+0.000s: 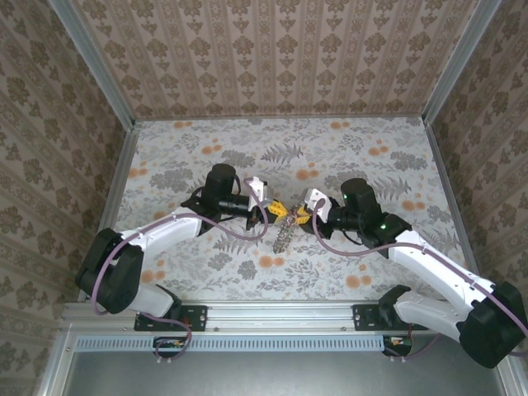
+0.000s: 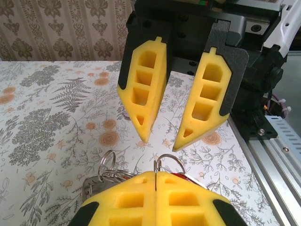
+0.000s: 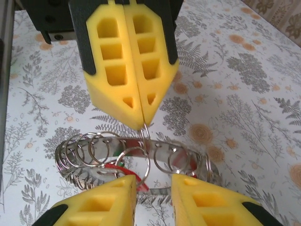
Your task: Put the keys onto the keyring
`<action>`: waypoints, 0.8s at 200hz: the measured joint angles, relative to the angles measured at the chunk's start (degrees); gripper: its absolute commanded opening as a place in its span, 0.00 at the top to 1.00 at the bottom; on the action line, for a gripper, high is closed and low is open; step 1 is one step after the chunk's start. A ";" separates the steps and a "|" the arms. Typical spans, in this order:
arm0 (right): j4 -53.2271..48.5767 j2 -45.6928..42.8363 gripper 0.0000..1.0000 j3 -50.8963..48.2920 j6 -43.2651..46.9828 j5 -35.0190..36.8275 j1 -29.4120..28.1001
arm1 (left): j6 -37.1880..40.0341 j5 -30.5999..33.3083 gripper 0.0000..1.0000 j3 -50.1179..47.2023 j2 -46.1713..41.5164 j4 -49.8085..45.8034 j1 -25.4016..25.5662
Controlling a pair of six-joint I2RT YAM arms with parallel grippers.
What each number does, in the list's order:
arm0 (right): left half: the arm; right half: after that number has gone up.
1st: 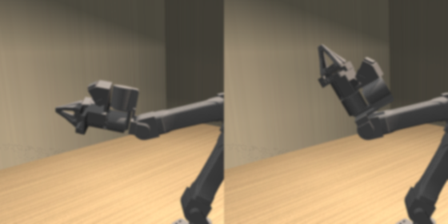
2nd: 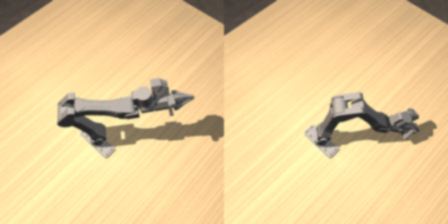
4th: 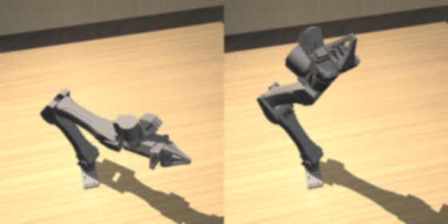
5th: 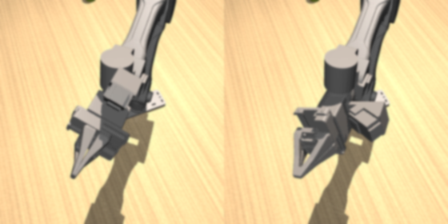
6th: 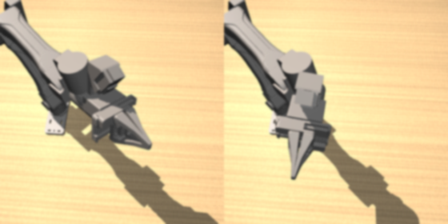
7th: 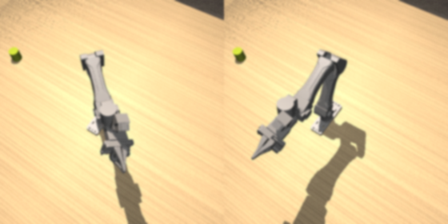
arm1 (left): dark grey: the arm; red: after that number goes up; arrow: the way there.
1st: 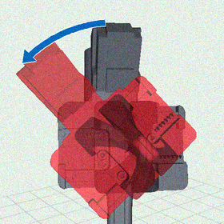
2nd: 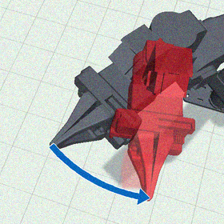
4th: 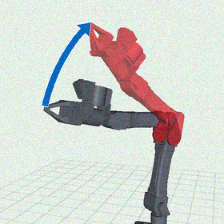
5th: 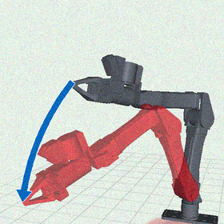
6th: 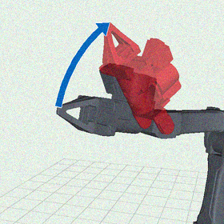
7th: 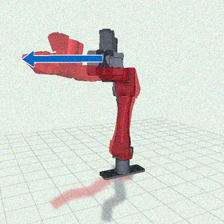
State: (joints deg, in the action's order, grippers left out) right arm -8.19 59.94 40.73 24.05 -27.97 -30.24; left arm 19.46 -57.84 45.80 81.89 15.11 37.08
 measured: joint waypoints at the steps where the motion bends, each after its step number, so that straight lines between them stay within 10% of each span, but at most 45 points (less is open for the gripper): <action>1: 0.00 0.07 0.72 0.02 0.00 -0.07 0.00 | 0.02 0.00 1.00 0.00 0.00 0.00 0.00; 160: 5.14 7.10 0.97 1.62 -0.11 -3.41 -0.68 | 0.02 0.92 1.00 -0.20 0.02 0.39 0.00</action>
State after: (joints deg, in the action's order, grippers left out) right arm -3.05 67.05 42.35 23.94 -31.38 -30.92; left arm 19.49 -56.93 45.60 81.91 15.51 37.08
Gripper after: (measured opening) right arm 0.075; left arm 0.044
